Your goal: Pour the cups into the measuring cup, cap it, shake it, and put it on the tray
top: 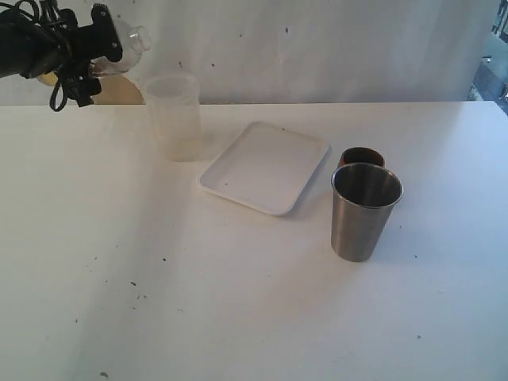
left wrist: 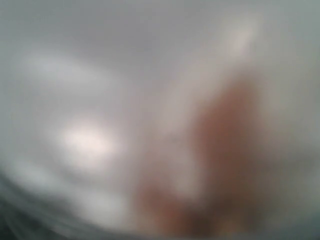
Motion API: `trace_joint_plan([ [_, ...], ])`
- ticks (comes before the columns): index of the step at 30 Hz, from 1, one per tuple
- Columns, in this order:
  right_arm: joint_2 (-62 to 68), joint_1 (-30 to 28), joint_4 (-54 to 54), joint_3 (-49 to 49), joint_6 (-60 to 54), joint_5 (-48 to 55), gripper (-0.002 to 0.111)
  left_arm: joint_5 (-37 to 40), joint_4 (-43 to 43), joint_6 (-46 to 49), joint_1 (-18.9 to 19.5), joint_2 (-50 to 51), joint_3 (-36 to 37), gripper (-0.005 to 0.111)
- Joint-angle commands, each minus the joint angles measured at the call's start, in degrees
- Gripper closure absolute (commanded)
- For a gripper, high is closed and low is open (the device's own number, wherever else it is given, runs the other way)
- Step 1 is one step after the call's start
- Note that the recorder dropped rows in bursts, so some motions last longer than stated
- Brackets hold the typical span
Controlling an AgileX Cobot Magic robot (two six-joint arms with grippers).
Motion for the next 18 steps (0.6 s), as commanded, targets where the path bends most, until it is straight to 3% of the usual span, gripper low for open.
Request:
trace_joint_plan([
  [1,-0.4,0.0,-0.3,0.1,0.2,-0.6,0.108,-4.6,1.4,0.6,-0.1,-1.2,-0.9,0.107],
  [18,-0.4,0.0,-0.3,0.1,0.2,-0.6,0.108,-5.9,2.5,12.3,-0.6,-1.2,-0.9,0.107],
])
